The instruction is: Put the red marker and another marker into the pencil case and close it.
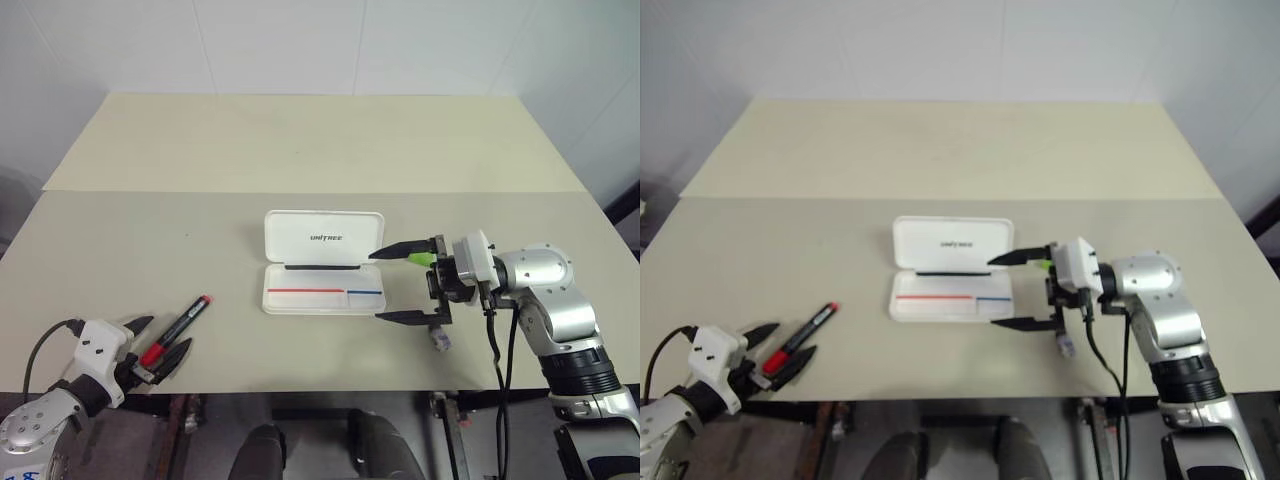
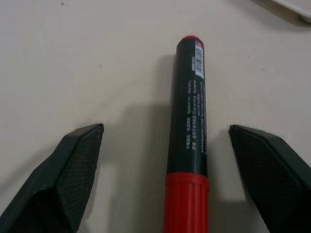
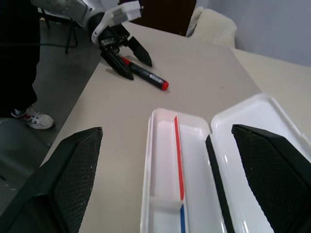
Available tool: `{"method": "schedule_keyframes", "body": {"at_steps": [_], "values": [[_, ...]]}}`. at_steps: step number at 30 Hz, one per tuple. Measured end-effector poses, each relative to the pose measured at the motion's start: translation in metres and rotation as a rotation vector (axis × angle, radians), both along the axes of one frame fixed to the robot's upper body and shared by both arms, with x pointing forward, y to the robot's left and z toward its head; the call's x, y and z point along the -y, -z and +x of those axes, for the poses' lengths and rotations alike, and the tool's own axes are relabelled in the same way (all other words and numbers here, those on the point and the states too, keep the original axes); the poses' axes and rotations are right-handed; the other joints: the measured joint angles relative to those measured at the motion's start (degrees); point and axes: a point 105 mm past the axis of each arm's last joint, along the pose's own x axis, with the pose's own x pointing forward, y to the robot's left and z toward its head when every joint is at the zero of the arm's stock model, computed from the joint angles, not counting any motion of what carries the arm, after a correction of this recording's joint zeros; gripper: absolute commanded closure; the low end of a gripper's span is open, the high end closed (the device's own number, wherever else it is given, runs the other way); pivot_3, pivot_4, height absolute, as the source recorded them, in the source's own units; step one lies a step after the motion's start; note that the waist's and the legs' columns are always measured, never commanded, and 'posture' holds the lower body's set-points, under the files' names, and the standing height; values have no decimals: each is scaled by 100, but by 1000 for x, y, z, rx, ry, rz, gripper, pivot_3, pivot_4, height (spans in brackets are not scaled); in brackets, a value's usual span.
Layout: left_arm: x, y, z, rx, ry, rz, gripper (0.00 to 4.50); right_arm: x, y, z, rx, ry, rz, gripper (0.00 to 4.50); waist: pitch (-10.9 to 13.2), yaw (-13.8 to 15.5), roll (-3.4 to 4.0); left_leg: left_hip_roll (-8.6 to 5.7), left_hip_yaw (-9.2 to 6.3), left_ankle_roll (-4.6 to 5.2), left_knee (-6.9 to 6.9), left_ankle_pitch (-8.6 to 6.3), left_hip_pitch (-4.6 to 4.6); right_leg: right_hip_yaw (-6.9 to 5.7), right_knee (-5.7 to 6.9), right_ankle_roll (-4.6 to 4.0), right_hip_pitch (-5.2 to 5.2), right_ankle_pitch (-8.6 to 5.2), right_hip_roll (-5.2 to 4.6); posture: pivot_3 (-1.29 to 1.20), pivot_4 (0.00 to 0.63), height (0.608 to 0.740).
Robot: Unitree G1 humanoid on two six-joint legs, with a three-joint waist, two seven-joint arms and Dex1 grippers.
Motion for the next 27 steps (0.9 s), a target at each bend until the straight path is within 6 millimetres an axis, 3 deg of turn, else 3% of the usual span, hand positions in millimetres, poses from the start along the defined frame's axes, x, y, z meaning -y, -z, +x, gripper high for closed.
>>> {"method": "schedule_keyframes", "body": {"at_steps": [2,5,15,24,27], "values": [[2,0,3,-6,16,-6,45,-2,-2,-1,11,1,4,0,0,12,0,-2,3,0,2,0,0,0,-1,0,3,0,-6,0,150,740],[5,1,8,-9,34,-16,659,-3,-4,-1,17,5,9,0,-1,45,2,-3,8,1,4,1,2,0,-1,0,6,0,-12,0,150,740],[17,5,11,-21,81,-35,3850,-6,-9,-2,33,12,21,0,-9,105,16,9,12,3,2,5,8,-5,0,0,8,0,-6,0,150,740],[31,-1,21,28,85,-70,3877,-8,-9,-2,30,14,37,0,-9,120,16,8,15,3,4,5,-4,-8,-6,-1,6,0,-10,0,150,740],[45,-21,32,116,142,-77,3877,-9,-9,-2,30,15,38,0,-8,108,13,12,16,1,-3,4,-8,-10,-6,-1,1,0,-6,0,150,740]]}}
